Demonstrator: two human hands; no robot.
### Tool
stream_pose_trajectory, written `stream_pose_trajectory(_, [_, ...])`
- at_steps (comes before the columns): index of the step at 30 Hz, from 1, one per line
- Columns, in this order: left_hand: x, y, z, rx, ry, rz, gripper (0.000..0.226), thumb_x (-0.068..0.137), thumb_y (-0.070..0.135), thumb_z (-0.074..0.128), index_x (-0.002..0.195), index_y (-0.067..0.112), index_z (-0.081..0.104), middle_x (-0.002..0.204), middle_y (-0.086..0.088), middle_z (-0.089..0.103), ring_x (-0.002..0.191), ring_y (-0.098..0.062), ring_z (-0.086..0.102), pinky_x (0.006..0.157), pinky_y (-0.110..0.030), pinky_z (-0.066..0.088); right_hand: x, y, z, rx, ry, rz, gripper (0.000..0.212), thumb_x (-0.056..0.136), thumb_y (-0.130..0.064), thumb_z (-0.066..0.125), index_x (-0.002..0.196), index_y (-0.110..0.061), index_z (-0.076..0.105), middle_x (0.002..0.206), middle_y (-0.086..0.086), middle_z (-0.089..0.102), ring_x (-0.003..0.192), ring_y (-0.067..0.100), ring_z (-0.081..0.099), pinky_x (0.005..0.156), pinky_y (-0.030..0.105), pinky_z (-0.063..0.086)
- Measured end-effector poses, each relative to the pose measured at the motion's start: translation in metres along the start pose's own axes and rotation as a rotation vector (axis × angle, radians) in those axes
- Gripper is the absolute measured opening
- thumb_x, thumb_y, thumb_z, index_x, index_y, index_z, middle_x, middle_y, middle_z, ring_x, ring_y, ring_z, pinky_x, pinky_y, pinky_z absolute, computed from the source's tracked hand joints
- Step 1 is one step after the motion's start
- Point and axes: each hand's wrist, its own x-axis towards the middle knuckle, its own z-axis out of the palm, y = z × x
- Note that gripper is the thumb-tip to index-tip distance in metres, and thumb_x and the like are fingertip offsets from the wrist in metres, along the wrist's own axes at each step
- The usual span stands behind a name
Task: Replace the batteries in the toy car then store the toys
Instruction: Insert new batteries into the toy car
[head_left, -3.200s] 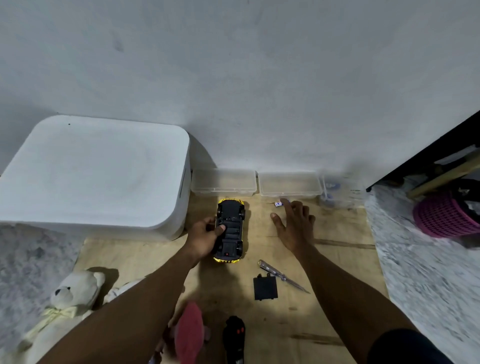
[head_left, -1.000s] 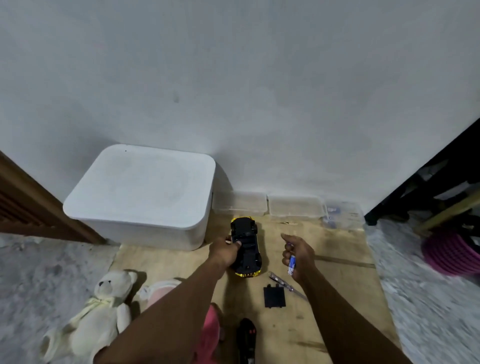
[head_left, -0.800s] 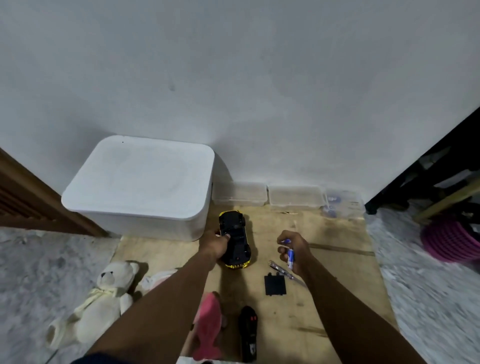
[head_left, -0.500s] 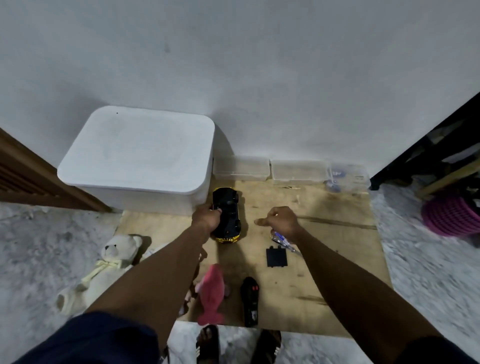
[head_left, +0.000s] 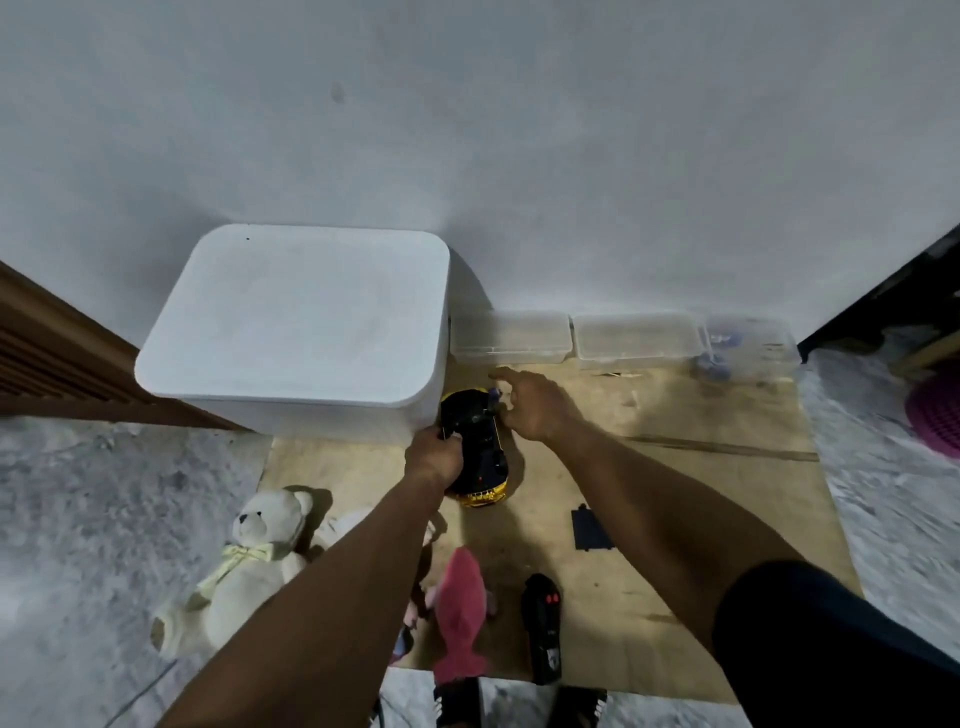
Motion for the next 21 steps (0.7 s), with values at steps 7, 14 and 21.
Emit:
stream_pose_trajectory(7, [-0.001,-0.002,-0.007,-0.042,-0.046,-0.014,0.038,0.096,0.026,0.055,0.132,0.02,0.062,0.126,-0.014,0.065,0.112,-0.037,0.062,0.099,-0.048,0.052,0.014,-0.003,0.008,-0.065,-0.076,-0.061,0.025,0.082,-0.03,0.062,0.107,-0.034,0.062,0.104,0.006,0.069,0.094,0.033,0.066,0.078,0.042,0.056])
stream_pose_trajectory(14, [-0.003,-0.002,0.005,-0.071,-0.132,-0.021,0.039,0.095,0.028,0.058,0.131,0.014,0.058,0.126,-0.012,0.063,0.113,-0.034,0.061,0.101,-0.045,0.05,-0.026,0.037,-0.01,0.477,0.16,0.201,0.014,0.08,-0.034,0.079,0.086,-0.025,0.071,0.082,-0.009,0.069,0.076,0.012,0.063,0.062,0.022,0.042])
stream_pose_trajectory(21, [-0.022,0.024,0.009,-0.181,-0.197,-0.033,0.031,0.093,0.027,0.056,0.122,0.018,0.056,0.117,-0.011,0.066,0.101,-0.032,0.067,0.082,-0.045,0.059,-0.061,0.049,-0.048,0.724,0.116,0.159,0.033,0.089,-0.021,0.073,0.122,-0.023,0.067,0.098,0.001,0.071,0.095,0.016,0.067,0.079,0.028,0.051])
